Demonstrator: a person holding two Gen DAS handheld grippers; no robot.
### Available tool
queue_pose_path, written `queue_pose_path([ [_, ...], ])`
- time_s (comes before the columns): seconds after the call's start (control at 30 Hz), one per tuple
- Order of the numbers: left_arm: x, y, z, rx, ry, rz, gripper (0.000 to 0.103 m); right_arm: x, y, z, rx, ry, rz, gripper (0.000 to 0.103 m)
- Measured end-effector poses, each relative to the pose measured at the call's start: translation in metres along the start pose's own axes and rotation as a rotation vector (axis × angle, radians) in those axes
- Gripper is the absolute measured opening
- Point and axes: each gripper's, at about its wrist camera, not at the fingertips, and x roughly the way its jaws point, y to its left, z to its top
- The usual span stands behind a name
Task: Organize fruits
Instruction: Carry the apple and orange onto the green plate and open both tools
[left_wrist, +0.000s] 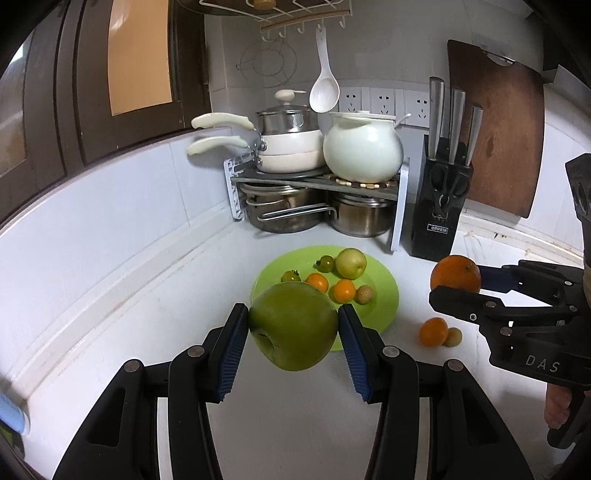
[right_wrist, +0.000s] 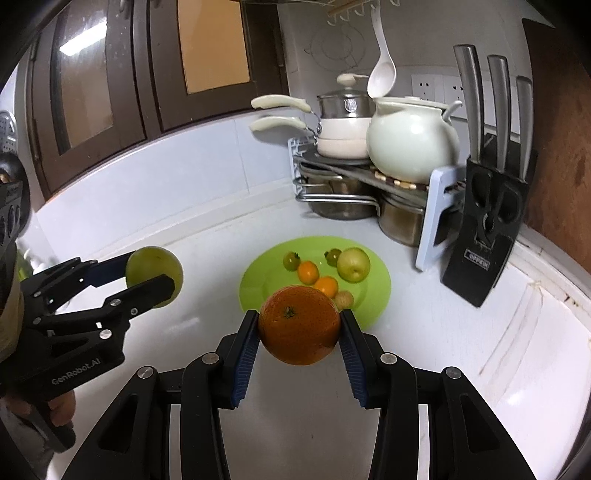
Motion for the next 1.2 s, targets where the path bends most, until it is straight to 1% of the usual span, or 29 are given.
queue_pose_path([
  [0.3, 0.029, 0.006, 0.014, -0.014, 0.011, -0.009, 0.049, 0.02, -0.003, 0.017, -0.016, 0.007, 0.009, 0.044],
  [0.67, 0.085, 0.016, 0.031, -0.041, 0.077, -0.053, 0.049, 0.07, -0.014, 0.025, -0.035, 0.078, 0.0, 0.044],
  [0.9, 0.122, 0.02, 0.03, -0.026, 0.129, -0.061, 0.049, 0.102, -0.024, 0.023, -0.011, 0.138, -0.004, 0.044],
  [1.2, 0.162, 0.019, 0.018, -0.001, 0.193, -0.07, 0.049, 0.132, -0.028, 0.01, 0.005, 0.218, 0.0, 0.044],
])
